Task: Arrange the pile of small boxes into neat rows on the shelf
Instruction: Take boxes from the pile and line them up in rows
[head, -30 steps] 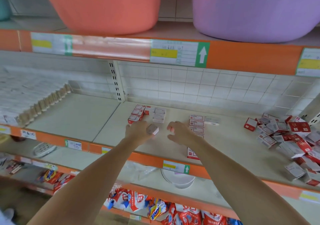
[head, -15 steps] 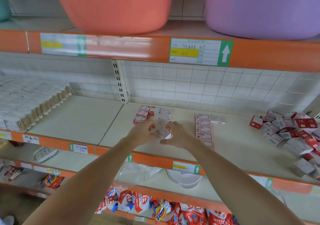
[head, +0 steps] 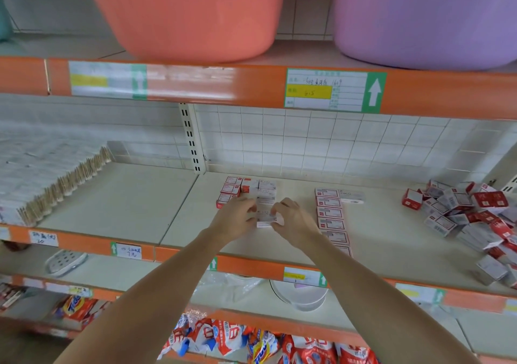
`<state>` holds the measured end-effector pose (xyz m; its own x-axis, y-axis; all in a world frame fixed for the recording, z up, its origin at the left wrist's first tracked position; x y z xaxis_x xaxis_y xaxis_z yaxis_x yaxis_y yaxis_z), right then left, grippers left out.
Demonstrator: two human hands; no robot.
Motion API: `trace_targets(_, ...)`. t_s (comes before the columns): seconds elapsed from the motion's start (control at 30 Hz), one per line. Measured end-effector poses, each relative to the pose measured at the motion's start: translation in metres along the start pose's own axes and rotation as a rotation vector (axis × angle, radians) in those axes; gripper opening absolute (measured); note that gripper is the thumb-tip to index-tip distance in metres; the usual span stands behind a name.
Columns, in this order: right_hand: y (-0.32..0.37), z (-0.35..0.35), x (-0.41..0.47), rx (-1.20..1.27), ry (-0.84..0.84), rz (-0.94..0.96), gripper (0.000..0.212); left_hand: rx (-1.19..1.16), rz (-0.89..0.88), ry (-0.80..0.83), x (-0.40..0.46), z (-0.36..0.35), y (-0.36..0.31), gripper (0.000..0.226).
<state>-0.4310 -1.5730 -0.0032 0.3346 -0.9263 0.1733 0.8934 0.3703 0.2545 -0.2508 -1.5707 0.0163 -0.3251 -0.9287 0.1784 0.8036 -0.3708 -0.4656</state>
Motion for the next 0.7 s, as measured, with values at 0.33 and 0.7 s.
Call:
trace_targets(0.33,0.015,-0.011,0.009,0.008,-0.148,-0.001,0.013,0.113,0.015,-0.019,0.008,0.004,0.002,0.025)
trace_targets(0.7,0.021,-0.012,0.031,-0.010,-0.091,-0.068,0.021,0.113,-0.033,-0.021,0.008,0.008,0.009,0.017)
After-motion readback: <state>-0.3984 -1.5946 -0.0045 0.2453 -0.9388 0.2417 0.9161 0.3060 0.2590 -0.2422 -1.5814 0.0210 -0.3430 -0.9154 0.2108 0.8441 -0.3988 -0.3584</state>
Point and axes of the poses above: each hand's wrist, its own x-axis towards the middle knuckle, its own z-axis out of the back of the hand, y = z × x, the point moved 3 cm from there along x, towards the middle knuckle, and after that the axes turned 5 degrees about -x, right-handed, at the moved point
